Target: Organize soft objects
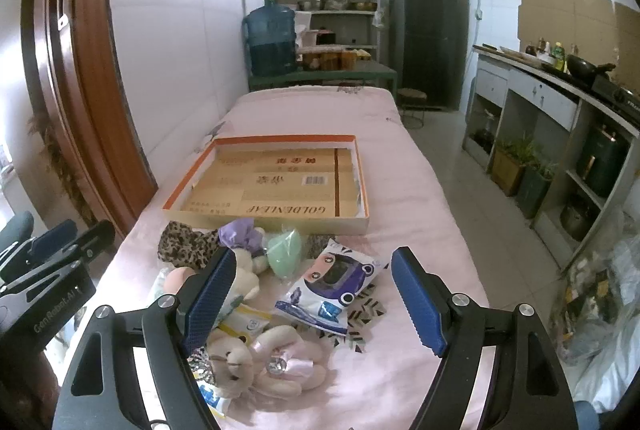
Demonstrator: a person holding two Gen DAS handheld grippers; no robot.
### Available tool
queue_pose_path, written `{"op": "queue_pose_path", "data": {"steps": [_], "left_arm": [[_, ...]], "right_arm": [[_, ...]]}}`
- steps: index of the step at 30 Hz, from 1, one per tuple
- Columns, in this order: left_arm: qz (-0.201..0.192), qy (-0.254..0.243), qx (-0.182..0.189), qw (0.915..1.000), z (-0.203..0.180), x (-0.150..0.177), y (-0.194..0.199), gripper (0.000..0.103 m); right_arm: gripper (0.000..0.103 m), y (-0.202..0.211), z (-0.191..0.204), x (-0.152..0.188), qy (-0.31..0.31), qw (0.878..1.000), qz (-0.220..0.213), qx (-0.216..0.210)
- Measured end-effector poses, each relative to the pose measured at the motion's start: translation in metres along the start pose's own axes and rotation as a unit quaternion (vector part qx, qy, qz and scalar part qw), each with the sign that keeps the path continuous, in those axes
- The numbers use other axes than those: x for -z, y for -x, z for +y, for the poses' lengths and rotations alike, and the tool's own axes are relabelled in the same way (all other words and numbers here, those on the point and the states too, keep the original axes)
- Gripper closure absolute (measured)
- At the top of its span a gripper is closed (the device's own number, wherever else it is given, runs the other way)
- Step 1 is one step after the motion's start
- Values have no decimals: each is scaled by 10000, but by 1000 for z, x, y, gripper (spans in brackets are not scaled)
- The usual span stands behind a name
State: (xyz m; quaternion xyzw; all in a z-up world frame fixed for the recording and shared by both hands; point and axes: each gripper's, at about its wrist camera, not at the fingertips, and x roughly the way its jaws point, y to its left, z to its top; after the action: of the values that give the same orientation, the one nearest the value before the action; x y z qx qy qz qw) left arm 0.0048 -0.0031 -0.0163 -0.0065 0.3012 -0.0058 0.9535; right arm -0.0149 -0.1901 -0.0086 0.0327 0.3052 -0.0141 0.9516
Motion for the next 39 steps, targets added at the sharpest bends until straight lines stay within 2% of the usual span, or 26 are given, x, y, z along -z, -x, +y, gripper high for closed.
{"op": "queue_pose_path", "data": {"steps": [39], "left_arm": [[65,132,27,9999,5,9,-7,49]], "right_arm": [[22,-7,5,8,64,9999,82,-46]]}}
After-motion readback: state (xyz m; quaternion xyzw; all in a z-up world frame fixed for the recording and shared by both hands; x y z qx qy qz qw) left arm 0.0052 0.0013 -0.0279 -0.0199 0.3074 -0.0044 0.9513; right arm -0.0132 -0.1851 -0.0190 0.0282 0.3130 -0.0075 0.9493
